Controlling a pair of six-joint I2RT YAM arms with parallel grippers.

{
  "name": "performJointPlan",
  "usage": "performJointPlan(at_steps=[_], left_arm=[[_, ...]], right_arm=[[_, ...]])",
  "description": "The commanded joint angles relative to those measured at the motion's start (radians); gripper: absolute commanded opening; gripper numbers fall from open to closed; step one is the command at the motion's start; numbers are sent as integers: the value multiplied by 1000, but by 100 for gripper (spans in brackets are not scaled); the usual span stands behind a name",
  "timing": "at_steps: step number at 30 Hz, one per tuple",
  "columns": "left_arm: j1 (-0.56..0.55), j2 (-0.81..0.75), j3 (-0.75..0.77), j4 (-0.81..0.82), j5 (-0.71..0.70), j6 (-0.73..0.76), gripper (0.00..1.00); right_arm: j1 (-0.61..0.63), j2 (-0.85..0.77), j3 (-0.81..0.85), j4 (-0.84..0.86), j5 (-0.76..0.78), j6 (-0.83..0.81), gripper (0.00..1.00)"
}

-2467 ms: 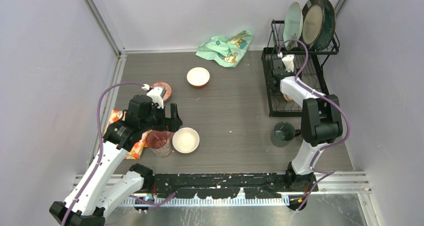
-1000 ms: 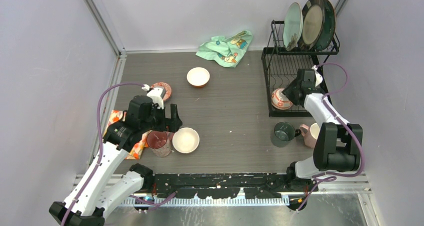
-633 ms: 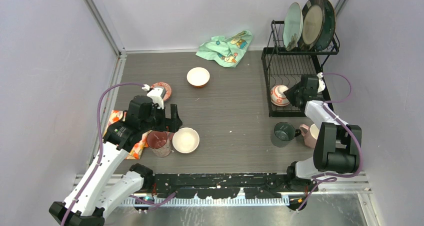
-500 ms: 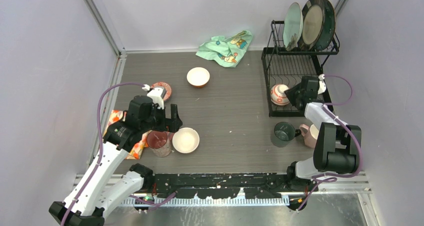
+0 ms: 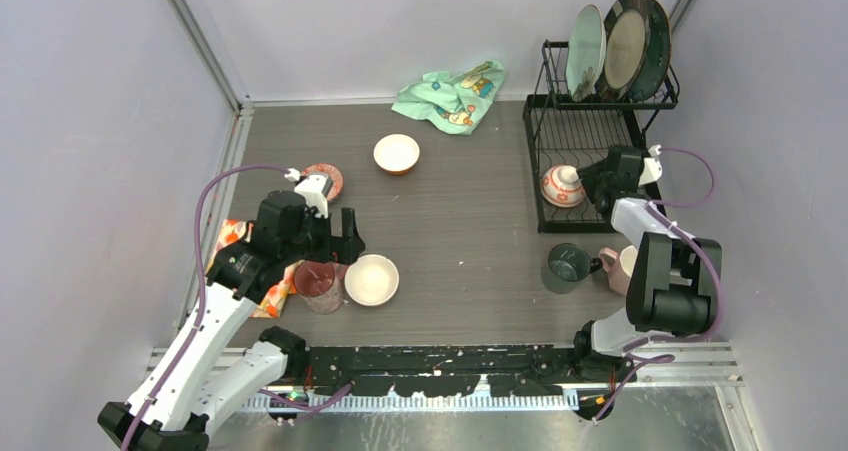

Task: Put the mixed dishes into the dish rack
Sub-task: Move the bowl to the dish rack.

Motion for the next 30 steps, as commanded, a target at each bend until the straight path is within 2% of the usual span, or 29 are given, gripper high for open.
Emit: performJointPlan(at_steps=[1, 5, 8, 15, 20, 26, 30], left_arm=[[-5, -15, -2, 40, -13, 19, 100], [-5, -11, -2, 41, -5, 19, 100], [-6, -9, -2, 40, -2, 19, 100], [-6, -10, -4, 40, -2, 21, 100], [-6, -8, -4, 43, -3, 21, 100], [-6, 4, -4, 44, 0, 21, 100], [-6, 15, -5, 46, 0, 22, 100]], right_arm=[[-6, -71, 26, -63, 58, 68, 51], [-6, -117, 20, -186, 70, 113, 60], [-6, -121, 10, -200, 20, 142, 63], [-6, -90, -45, -82, -84, 241, 65], [-3, -49, -63, -19, -94, 293, 70], [-3, -5, -99, 109, -118, 332, 69], [-5, 44, -104, 202, -111, 347, 64]])
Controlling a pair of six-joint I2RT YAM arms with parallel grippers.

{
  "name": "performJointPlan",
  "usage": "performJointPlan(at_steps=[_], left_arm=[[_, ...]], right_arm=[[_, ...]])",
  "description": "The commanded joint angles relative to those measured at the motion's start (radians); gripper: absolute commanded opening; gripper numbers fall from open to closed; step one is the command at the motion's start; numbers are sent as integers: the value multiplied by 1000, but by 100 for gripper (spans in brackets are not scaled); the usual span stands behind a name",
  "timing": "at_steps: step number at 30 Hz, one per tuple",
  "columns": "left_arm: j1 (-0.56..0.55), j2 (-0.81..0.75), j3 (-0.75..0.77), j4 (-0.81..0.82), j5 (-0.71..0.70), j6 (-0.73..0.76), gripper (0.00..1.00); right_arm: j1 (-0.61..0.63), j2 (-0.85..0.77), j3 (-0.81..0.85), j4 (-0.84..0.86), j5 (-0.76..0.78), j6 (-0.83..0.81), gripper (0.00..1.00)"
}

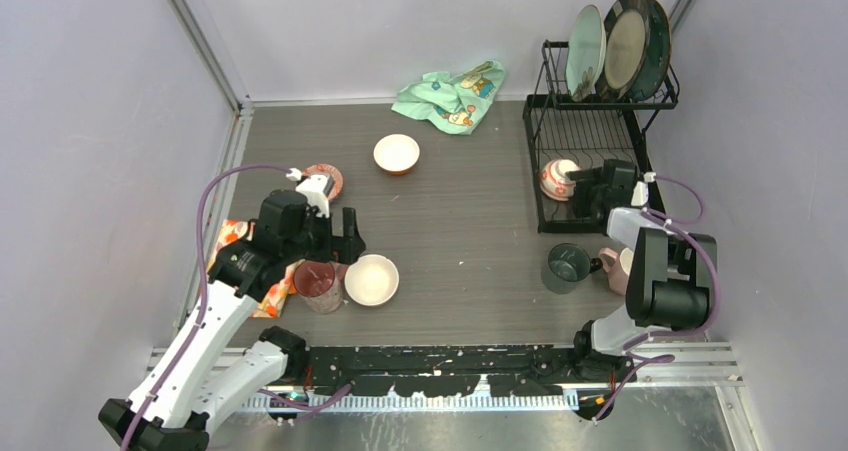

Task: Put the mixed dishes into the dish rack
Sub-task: Move the bowl to the dish rack.

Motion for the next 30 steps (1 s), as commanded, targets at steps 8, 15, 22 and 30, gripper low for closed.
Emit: performJointPlan(at_steps=[8, 15, 22, 30], left_arm=[[-6, 20, -3, 44, -1, 26, 100], [-6, 20, -4, 45, -11, 28, 100], [-6, 30, -3, 46, -16, 30, 100], [-6, 34, -3, 43, -28, 31, 100]], right_arm=[[-1, 148, -15, 385, 4, 75, 56], [-4, 242, 25, 463, 34, 99, 56], [-9, 316, 92, 504, 38, 112, 54], [-9, 417, 183, 550, 20, 144, 54]])
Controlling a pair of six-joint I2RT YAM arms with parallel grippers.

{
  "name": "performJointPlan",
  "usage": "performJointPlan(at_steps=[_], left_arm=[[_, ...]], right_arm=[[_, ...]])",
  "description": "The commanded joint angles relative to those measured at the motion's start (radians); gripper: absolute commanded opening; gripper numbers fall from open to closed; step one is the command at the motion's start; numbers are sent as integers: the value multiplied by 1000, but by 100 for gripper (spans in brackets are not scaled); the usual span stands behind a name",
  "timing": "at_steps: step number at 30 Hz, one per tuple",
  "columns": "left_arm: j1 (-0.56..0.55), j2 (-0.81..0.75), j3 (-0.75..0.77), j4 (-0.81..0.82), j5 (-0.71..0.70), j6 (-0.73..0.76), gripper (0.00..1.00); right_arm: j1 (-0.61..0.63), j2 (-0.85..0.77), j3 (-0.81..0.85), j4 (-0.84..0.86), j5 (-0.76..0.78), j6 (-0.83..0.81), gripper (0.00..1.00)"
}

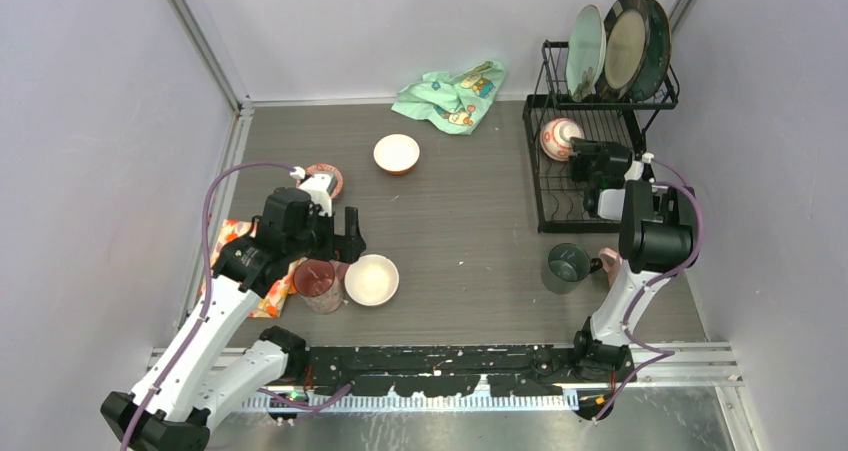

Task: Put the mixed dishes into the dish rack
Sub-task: Move the bowl to the dish rack.

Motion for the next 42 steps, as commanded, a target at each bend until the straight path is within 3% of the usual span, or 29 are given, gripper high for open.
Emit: performJointPlan(at_steps=[1, 7, 23, 27, 35, 42], left_arm=[[-5, 0, -3, 36, -24, 11, 100], [-5, 6, -2, 31, -28, 11, 100], [-5, 7, -1, 32, -36, 12, 100], [-5, 7, -2, 30, -42, 14, 100], [-5, -1, 1, 19, -71, 8, 100], [-5, -5, 6, 20, -164, -21, 100]], right_arm=[[-3, 62, 41, 34, 20, 29, 54], [-7, 68, 87, -4, 57, -10, 57], [10, 146, 199, -65, -50, 3, 55], [10, 119, 181, -66, -51, 7, 62], [8, -83, 102, -208, -44, -60, 71], [18, -345, -87, -353, -114, -146, 73]])
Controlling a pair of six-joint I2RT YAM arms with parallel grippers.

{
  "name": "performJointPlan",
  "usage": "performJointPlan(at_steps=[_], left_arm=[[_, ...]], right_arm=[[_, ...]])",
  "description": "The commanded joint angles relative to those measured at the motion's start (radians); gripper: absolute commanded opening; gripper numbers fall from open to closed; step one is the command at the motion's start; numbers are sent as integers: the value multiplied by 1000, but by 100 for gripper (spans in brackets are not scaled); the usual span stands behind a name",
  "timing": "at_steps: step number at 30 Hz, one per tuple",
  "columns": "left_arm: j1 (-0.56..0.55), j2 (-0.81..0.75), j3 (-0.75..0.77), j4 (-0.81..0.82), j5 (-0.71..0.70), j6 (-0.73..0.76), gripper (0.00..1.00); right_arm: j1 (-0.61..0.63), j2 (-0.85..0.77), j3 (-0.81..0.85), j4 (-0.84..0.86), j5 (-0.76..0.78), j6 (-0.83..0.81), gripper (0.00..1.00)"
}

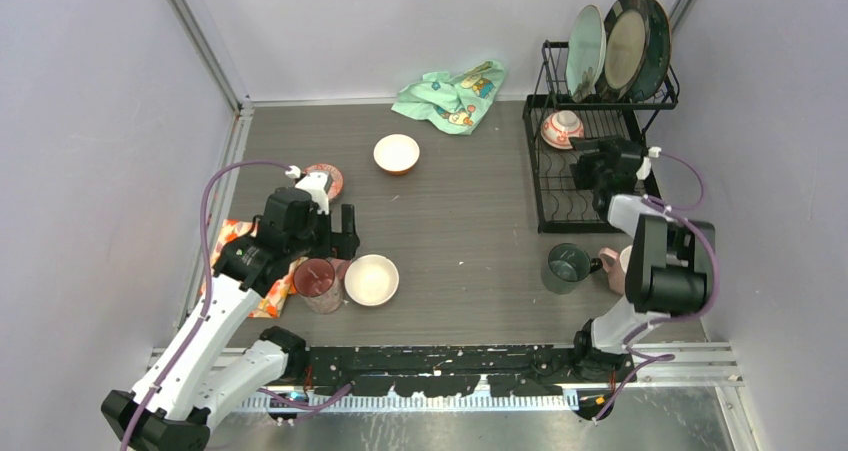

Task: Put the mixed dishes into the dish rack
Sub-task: Move the bowl to the dish rack, then pick up the bowl from the center of the board.

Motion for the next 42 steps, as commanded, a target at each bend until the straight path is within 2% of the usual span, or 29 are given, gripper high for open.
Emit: performJointPlan(at_steps=[1, 5, 7, 9, 11, 16, 18, 21, 23, 29, 33, 37, 42], left_arm=[[-4, -4, 11, 21, -90, -25, 100], [-3, 44, 37, 24, -152, -72, 100], [-3, 74, 46, 35, -214, -111, 100], [-1, 111, 64, 51, -242, -87, 100], [2, 163, 106, 50, -251, -60, 100], [24, 330, 258, 18, -305, -28, 96], [35, 395, 315, 18, -326, -19, 95], [44, 498, 396, 54, -294, 5, 92], [47, 560, 443, 75, -279, 7, 91], [65, 779, 631, 96, -227, -20, 82], [77, 892, 719, 123, -136, -80, 75], [83, 979, 756, 196, -110, -111, 73], [119, 1102, 857, 178, -74, -158, 72]], right_arm=[[13, -164, -98, -114, -58, -94, 73], [35, -317, -156, -230, -68, -182, 74], [63, -393, -153, -297, -69, -235, 75], [102, -456, -127, -364, -81, -301, 76], [156, -516, -100, -457, -69, -349, 76], [381, -620, -51, -575, -16, -463, 80], [480, -626, -28, -615, 11, -501, 85], [547, -619, -10, -647, 4, -540, 94], [567, -625, -9, -664, 12, -559, 99], [569, -684, -45, -689, 69, -602, 100], [568, -715, -68, -692, 144, -591, 100], [568, -746, -91, -678, 139, -543, 100], [568, -759, -120, -639, 109, -476, 100]])
